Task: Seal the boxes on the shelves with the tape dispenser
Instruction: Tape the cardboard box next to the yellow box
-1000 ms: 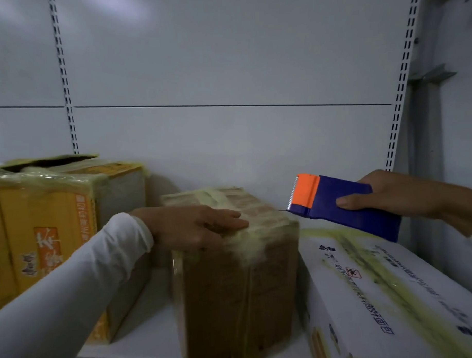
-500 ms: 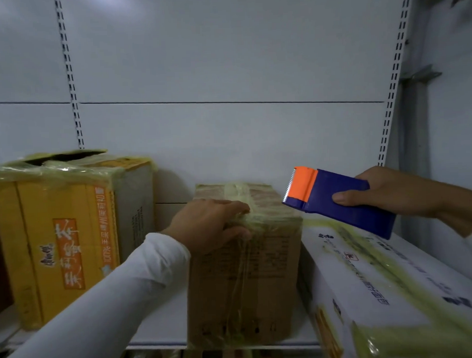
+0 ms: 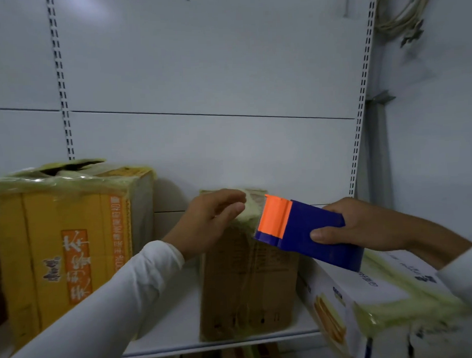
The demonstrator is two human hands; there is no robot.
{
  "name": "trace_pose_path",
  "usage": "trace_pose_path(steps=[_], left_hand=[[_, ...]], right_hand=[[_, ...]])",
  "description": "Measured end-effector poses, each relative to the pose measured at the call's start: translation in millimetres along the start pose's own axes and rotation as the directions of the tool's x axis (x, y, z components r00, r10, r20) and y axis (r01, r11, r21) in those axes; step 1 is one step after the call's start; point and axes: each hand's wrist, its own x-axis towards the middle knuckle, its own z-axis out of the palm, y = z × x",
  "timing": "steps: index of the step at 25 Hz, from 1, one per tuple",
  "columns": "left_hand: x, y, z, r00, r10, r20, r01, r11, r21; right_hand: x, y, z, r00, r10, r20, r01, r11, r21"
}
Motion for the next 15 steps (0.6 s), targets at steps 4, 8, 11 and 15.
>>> trace_pose_path(steps=[4, 8, 11, 15], left_hand=[[-14, 14, -4, 0.975, -0.08, 0.207, 0.101, 0.991, -0.092], [-25, 18, -8, 0.968, -0.187, 0.165, 0.231, 0.921, -0.313], [-33, 18, -7, 0.941, -0.256, 0.222, 0.323, 0.876, -0.359], [-37, 11, -9, 0.936, -0.257, 0.241, 0.322, 0.902, -0.288]], right_hand=[[17, -12, 12, 0.996, -0.073, 0.045, 0.071, 0.996, 0.049], [29, -17, 17, 0.986, -0.135, 0.095, 0.129, 0.989, 0.072], [38, -18, 19, 0.976, -0.187, 0.113, 0.18, 0.981, 0.07], [46, -15, 19, 0.97, -0.184, 0.162, 0.179, 0.983, 0.043]])
